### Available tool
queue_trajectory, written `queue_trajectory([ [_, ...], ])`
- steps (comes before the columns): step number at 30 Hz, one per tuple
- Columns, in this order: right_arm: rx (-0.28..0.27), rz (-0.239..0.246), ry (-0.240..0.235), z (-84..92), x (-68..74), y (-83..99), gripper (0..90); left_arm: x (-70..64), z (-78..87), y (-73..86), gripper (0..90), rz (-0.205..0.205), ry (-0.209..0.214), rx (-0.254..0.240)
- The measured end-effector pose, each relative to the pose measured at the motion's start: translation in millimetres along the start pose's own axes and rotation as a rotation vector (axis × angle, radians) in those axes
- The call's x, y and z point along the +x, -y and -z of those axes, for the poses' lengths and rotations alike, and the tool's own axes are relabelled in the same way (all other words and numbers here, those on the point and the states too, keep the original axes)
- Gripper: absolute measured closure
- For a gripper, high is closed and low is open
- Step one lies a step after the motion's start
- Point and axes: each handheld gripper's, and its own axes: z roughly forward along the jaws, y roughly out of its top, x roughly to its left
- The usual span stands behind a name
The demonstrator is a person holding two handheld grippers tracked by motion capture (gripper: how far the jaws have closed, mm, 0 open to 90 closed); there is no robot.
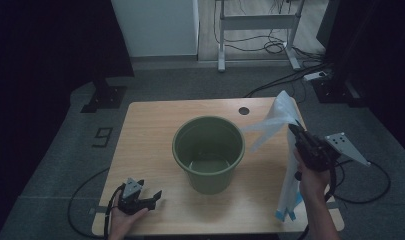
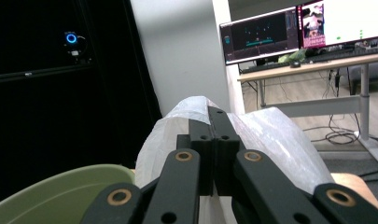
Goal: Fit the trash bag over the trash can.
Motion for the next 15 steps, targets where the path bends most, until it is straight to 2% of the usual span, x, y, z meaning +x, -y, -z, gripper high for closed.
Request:
queue_trajectory([
  [11, -0.022, 0.011, -0.023, 3.2, 4.6, -16.5, 88.9, 0.1, -1.3, 0.8, 15.7, 0.000, 0.000, 0.007],
  [15, -0.036, 0.029, -0.036, 4.7, 11.2, -27.7, 88.9, 0.2, -1.5, 0.7, 15.7, 0.002, 0.000, 0.007],
])
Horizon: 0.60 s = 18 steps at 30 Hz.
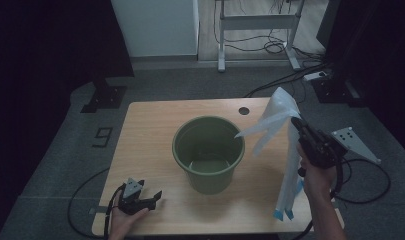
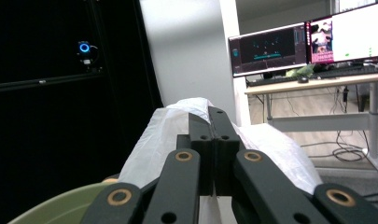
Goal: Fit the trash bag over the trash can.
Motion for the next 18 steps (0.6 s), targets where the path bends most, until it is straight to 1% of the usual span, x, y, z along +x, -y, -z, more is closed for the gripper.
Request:
queue_trajectory([
  [2, -0.003, 0.004, -0.004, 0.0, 1.7, -2.3, 88.9, 0.1, 0.0, -0.1, 15.7, 0.000, 0.001, 0.001],
  [5, -0.013, 0.016, -0.015, -0.3, 8.7, -11.2, 88.9, 0.2, 0.0, -0.1, 15.7, 0.001, 0.001, 0.001],
  [6, -0.013, 0.016, -0.015, -0.3, 8.7, -11.2, 88.9, 0.2, 0.0, -0.1, 15.7, 0.001, 0.001, 0.001],
  [7, -0.023, 0.028, -0.017, -0.9, 12.5, -15.5, 88.9, 0.3, 0.0, -0.1, 15.7, 0.002, 0.001, 0.001],
  [12, -0.041, 0.048, -0.030, -2.8, 21.7, -29.1, 88.9, 0.6, -0.1, -0.1, 15.7, 0.005, 0.004, 0.001],
  [13, -0.041, 0.048, -0.030, -2.8, 21.7, -29.1, 88.9, 0.7, -0.1, -0.1, 15.7, 0.005, 0.004, 0.001],
  [18, -0.057, 0.059, -0.050, -5.3, 33.2, -42.7, 88.9, 0.8, -0.2, -0.2, 15.7, 0.006, 0.004, 0.001],
])
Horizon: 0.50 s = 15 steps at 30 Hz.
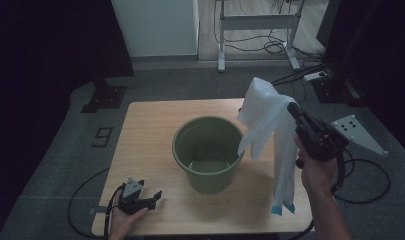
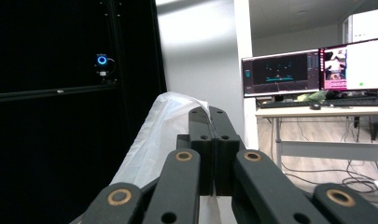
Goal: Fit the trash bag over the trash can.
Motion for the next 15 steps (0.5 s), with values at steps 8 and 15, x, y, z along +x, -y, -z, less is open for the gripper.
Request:
queue_trajectory([
  [8, -0.006, 0.004, -0.034, -6.9, 14.3, -5.6, 88.9, 0.2, -0.2, -0.1, 15.7, 0.003, 0.002, 0.001],
  [15, -0.002, 0.019, -0.061, -15.7, 31.0, -10.9, 88.9, 1.3, 0.0, -0.1, 15.7, 0.008, 0.005, 0.003],
])
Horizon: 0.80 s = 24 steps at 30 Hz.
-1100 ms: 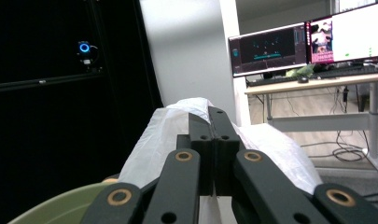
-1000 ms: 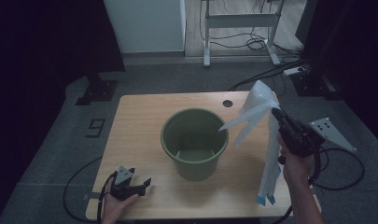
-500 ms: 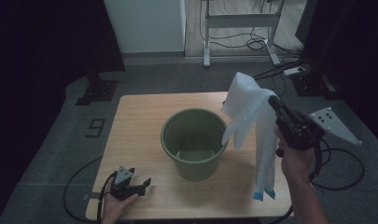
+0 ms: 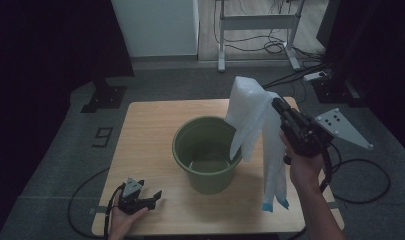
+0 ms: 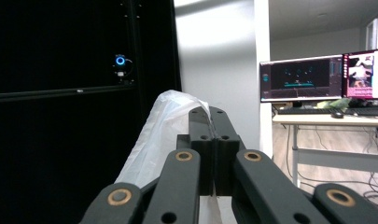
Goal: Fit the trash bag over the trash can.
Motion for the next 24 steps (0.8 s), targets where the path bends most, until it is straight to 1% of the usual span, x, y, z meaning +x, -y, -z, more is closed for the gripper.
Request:
queue_trajectory([
  [3, -0.005, 0.009, -0.015, -1.6, 6.7, -3.5, 88.9, 0.4, 0.0, 0.1, 15.7, 0.002, 0.000, -0.001],
  [4, -0.005, 0.009, -0.015, -1.6, 6.7, -3.5, 88.9, 0.6, 0.0, 0.1, 15.7, 0.003, 0.000, -0.002],
  [6, -0.004, 0.015, -0.026, -3.8, 12.8, -4.7, 88.9, 0.9, 0.1, 0.1, 15.7, 0.003, 0.000, 0.000],
  [11, 0.012, 0.028, -0.029, -9.4, 18.4, 2.5, 88.9, 1.1, 0.1, 0.2, 15.7, 0.003, 0.001, -0.001],
  [12, 0.032, 0.032, -0.030, -13.4, 19.9, 10.2, 88.9, 1.1, 0.2, 0.2, 15.7, 0.003, 0.000, -0.001],
  [13, 0.032, 0.032, -0.030, -13.4, 19.9, 10.2, 88.9, 1.1, 0.2, 0.2, 15.7, 0.003, 0.000, -0.001],
  [14, 0.041, 0.033, -0.030, -15.6, 20.7, 14.6, 88.9, 1.1, 0.2, 0.2, 15.7, 0.002, 0.000, 0.000],
  [15, 0.061, 0.035, -0.030, -19.8, 21.4, 23.4, 88.9, 1.1, 0.2, 0.2, 15.7, 0.002, 0.000, -0.001],
  [17, 0.078, 0.033, -0.029, -23.8, 21.5, 31.3, 88.9, 1.2, 0.2, 0.2, 15.7, 0.002, 0.001, 0.000],
  [18, 0.087, 0.029, -0.031, -25.5, 21.8, 35.0, 88.9, 1.3, 0.2, 0.2, 15.7, 0.003, 0.000, 0.000],
  [19, 0.087, 0.029, -0.031, -25.5, 21.8, 35.0, 88.9, 1.3, 0.2, 0.2, 15.7, 0.003, 0.000, 0.000],
  [20, 0.102, 0.033, -0.032, -28.2, 23.3, 41.7, 88.9, 1.3, 0.2, 0.2, 15.7, 0.003, 0.000, 0.000],
  [21, 0.102, 0.033, -0.032, -28.2, 23.3, 41.7, 88.9, 1.3, 0.2, 0.2, 15.7, 0.003, 0.000, 0.000],
  [22, 0.113, 0.031, -0.034, -30.4, 25.4, 46.9, 88.9, 1.4, 0.2, 0.2, 15.7, 0.003, 0.000, 0.000],
  [24, 0.119, 0.032, -0.036, -32.1, 27.8, 50.4, 88.9, 1.3, 0.4, 0.4, 15.7, 0.002, -0.001, 0.000],
])
